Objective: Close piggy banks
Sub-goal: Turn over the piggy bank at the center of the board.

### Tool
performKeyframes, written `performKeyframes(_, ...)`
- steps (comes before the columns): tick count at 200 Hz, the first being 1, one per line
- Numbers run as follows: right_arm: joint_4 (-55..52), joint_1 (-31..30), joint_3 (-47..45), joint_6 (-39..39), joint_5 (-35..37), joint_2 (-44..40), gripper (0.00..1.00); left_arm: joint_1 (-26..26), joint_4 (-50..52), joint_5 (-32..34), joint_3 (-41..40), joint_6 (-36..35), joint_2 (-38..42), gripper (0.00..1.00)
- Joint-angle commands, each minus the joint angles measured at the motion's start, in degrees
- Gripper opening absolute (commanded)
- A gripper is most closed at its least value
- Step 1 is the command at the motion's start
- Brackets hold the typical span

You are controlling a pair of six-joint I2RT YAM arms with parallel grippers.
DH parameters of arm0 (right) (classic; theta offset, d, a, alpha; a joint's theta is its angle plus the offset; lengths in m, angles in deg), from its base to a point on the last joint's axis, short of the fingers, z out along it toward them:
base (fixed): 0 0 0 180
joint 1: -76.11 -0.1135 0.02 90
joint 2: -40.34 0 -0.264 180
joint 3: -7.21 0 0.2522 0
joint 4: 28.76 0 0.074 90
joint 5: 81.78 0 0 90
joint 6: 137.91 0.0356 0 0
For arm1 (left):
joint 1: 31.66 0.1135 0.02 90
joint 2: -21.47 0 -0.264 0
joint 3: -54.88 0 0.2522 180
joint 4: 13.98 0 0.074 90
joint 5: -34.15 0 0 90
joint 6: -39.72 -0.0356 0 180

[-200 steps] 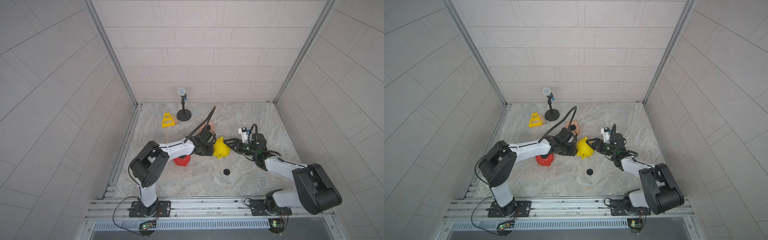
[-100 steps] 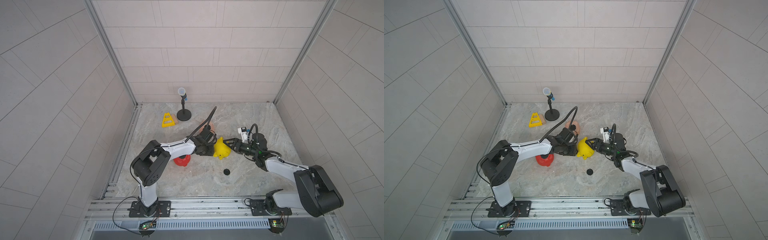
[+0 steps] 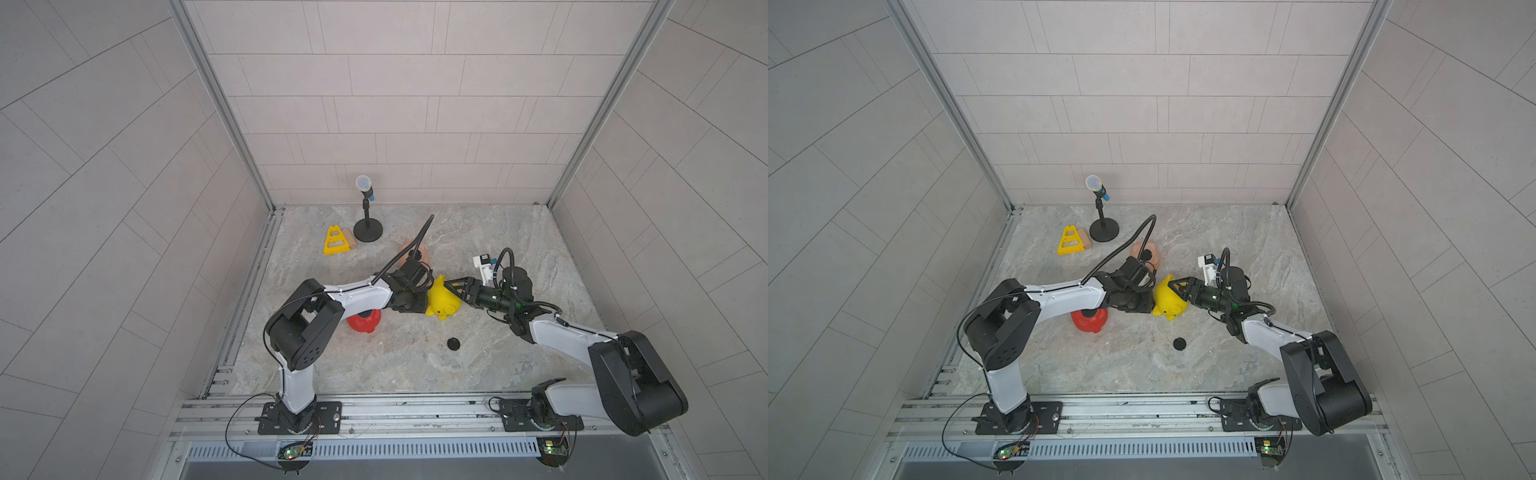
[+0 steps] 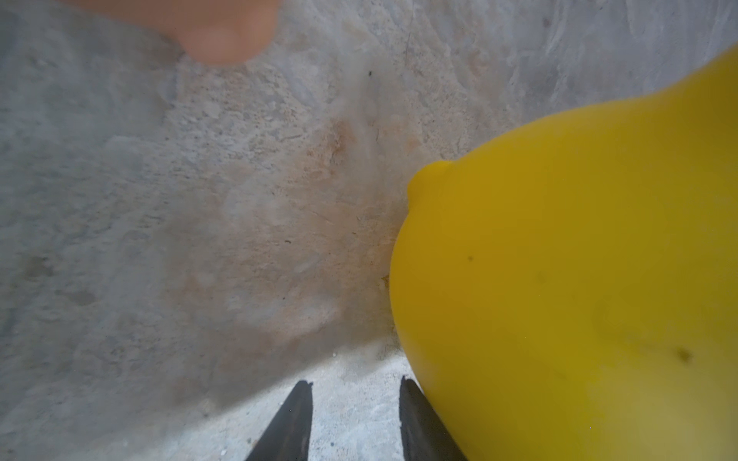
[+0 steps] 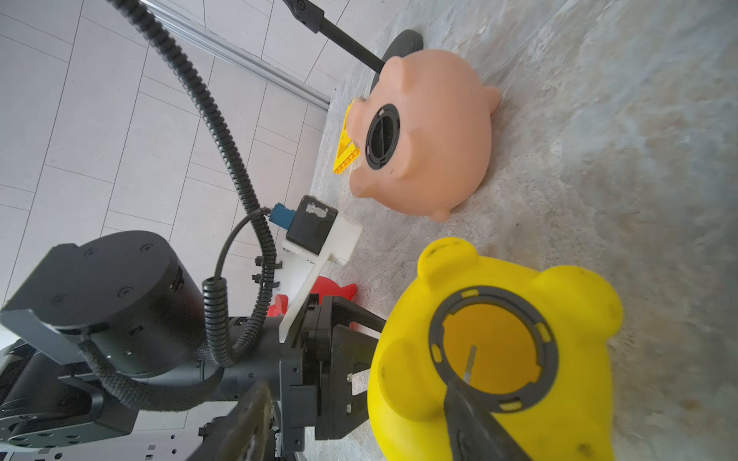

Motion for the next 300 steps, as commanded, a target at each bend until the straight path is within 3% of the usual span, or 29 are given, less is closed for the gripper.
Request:
performKeyframes(1,-0.4,-1.0,0.7,0.4,-1.9,-0.9,0.70,-0.3,-1.2,-0.1,1.9,0.1,-1.0,0.41)
performKeyframes(300,-2.2,-3.0,2.5,-1.3,-2.8,-0.6,0.71,-0.3,-1.3,0.1,1.5,0.1,-1.9,0.42)
